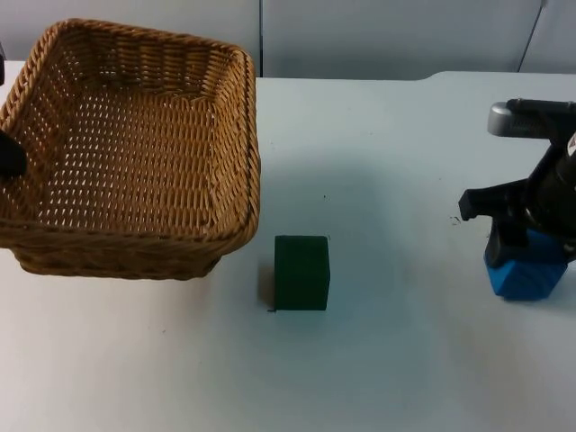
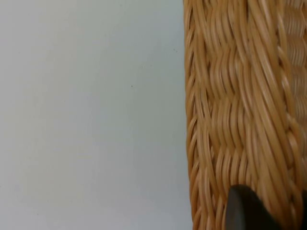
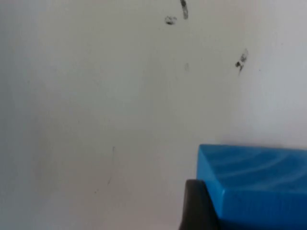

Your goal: Pick up the basket with the left hand and place the blue cube into the basket with the right hand.

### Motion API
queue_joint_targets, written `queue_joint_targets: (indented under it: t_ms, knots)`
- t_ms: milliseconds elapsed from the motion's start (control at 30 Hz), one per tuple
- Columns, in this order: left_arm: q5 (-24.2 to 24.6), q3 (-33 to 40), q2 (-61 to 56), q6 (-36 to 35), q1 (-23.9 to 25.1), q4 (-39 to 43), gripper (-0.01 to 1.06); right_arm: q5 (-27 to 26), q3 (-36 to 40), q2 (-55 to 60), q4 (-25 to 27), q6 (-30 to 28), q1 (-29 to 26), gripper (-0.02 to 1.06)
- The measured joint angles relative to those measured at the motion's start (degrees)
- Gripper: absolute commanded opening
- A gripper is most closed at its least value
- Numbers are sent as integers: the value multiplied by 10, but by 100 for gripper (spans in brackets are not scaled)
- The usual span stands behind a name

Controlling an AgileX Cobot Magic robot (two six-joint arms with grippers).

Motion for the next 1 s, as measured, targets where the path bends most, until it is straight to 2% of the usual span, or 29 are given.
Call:
queue_joint_targets:
  t_ms: [400,567,800,933,1000]
  knots:
    - [5,0,0,1,0,0,0,44,-2,-154,0,-4,1,0]
    - [5,0,0,1,0,0,0,83,-41,-221,-1,-19,12,0]
    - [5,1,0,1,0,0,0,97,-100,-248,-1,-31,74,0]
    - [6,1,0,1,0,0,0,69,-134,-248,-1,-39,153,0]
    - [6,1,0,1,0,0,0,57,-138,-248,-1,-40,166,0]
